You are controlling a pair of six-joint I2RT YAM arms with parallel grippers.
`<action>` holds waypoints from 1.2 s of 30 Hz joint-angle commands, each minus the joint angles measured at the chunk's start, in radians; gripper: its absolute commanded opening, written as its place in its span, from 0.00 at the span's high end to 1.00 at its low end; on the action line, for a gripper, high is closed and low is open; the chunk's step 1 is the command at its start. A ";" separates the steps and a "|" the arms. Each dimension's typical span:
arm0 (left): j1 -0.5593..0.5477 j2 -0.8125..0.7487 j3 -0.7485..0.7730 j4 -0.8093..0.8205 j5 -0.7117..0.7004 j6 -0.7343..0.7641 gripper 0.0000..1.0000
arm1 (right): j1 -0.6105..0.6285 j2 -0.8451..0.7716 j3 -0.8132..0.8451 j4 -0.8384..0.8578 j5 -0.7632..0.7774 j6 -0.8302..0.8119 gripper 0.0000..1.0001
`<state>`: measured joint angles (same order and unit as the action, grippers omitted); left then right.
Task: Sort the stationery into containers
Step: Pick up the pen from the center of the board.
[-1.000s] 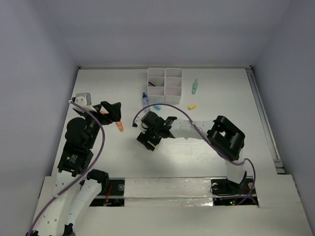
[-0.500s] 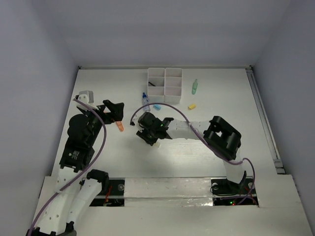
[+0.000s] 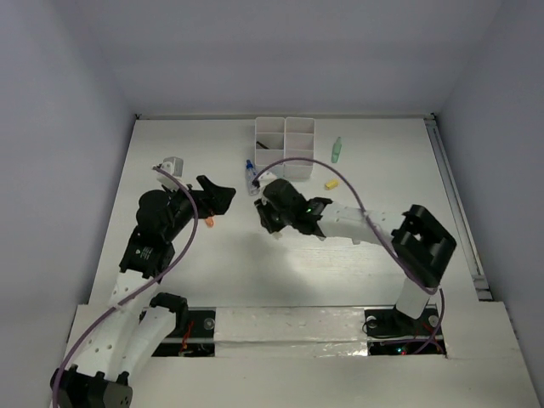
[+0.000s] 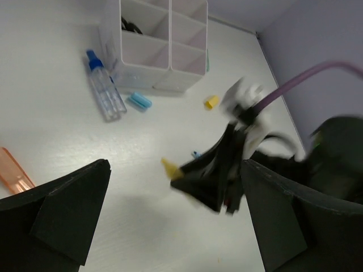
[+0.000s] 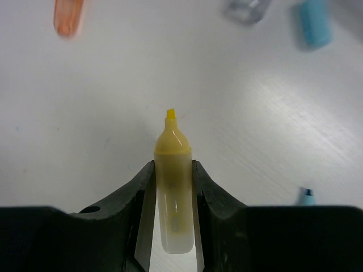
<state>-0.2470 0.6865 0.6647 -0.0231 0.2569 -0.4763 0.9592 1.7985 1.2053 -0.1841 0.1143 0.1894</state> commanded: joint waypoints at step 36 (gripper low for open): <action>-0.319 0.393 -0.240 0.733 -0.050 -0.136 0.53 | -0.071 -0.246 -0.107 0.399 0.044 0.314 0.94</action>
<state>-0.5598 1.0641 0.3721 0.6289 0.2306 -0.6434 0.8837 1.5890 1.1103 0.1432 0.1761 0.4858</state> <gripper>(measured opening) 0.474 0.324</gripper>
